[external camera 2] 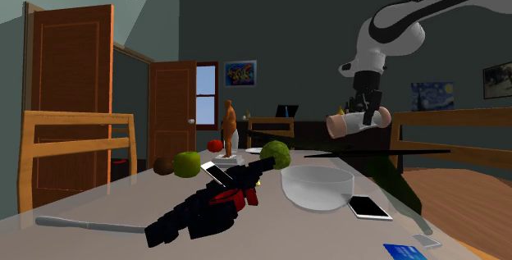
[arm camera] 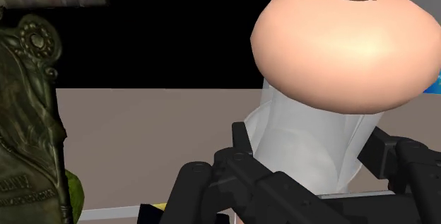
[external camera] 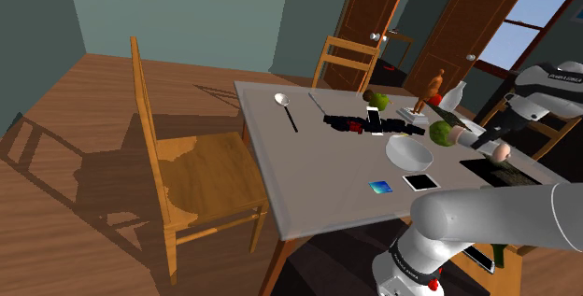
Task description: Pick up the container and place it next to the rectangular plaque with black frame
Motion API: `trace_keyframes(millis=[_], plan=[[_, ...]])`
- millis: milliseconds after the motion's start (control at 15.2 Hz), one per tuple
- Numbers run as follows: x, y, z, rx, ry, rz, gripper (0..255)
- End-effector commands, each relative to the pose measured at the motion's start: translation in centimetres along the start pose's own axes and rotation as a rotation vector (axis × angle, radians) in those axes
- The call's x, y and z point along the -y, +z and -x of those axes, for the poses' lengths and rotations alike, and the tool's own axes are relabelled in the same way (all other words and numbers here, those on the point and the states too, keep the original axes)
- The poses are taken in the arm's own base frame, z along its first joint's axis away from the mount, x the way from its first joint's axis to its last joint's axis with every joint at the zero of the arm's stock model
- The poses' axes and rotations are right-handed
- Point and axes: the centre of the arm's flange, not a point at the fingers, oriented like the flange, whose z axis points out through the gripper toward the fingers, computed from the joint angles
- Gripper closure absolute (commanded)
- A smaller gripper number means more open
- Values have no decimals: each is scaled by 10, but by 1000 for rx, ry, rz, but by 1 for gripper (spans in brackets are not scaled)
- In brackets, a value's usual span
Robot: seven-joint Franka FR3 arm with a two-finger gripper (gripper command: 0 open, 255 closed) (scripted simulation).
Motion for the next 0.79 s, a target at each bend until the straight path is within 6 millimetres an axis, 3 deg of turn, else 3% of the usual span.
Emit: trace_keyframes(millis=[0, 726], plan=[[0, 10, 2, 0, 0, 0, 255], [-2, 67, 13, 0, 0, 0, 255]])
